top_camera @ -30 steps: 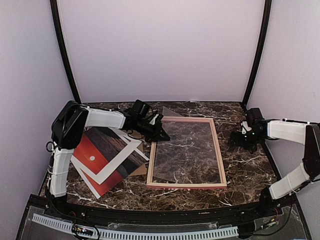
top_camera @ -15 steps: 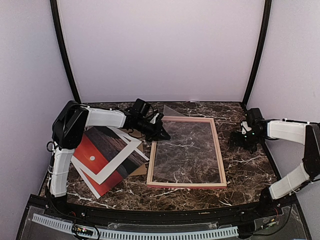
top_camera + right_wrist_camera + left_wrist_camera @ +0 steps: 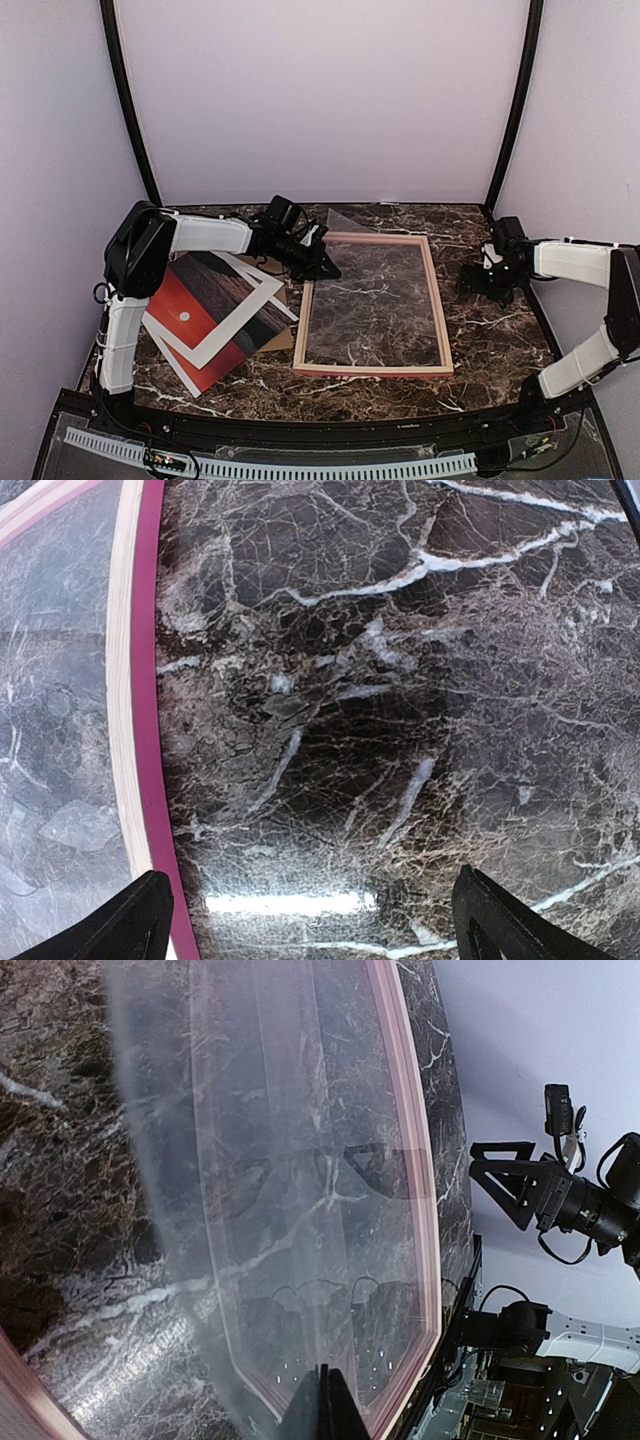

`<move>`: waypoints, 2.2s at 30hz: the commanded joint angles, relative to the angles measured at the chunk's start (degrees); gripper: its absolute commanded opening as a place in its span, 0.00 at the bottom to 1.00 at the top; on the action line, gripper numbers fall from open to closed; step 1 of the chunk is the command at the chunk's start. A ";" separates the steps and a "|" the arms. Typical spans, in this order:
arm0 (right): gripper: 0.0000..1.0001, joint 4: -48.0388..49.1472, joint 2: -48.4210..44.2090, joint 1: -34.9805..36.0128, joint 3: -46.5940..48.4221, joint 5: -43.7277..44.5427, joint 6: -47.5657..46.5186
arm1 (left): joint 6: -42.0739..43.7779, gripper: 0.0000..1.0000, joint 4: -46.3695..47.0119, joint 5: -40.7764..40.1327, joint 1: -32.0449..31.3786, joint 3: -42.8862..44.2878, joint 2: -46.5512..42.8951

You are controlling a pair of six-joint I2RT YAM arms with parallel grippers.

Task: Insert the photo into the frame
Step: Place the glass panel in the frame body.

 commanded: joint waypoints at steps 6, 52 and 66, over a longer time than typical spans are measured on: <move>0.99 1.67 0.43 -0.08 -0.80 -0.41 -0.37 | 1.53 0.00 -1.62 -0.24 0.10 1.60 -0.26; 0.99 1.85 0.82 0.00 -1.05 -0.59 -0.46 | 2.39 0.00 -3.51 -0.90 0.55 1.89 -1.06; 0.99 1.76 0.65 0.00 -1.05 -0.50 -0.46 | 2.52 0.00 -3.45 -1.26 0.53 1.62 -1.56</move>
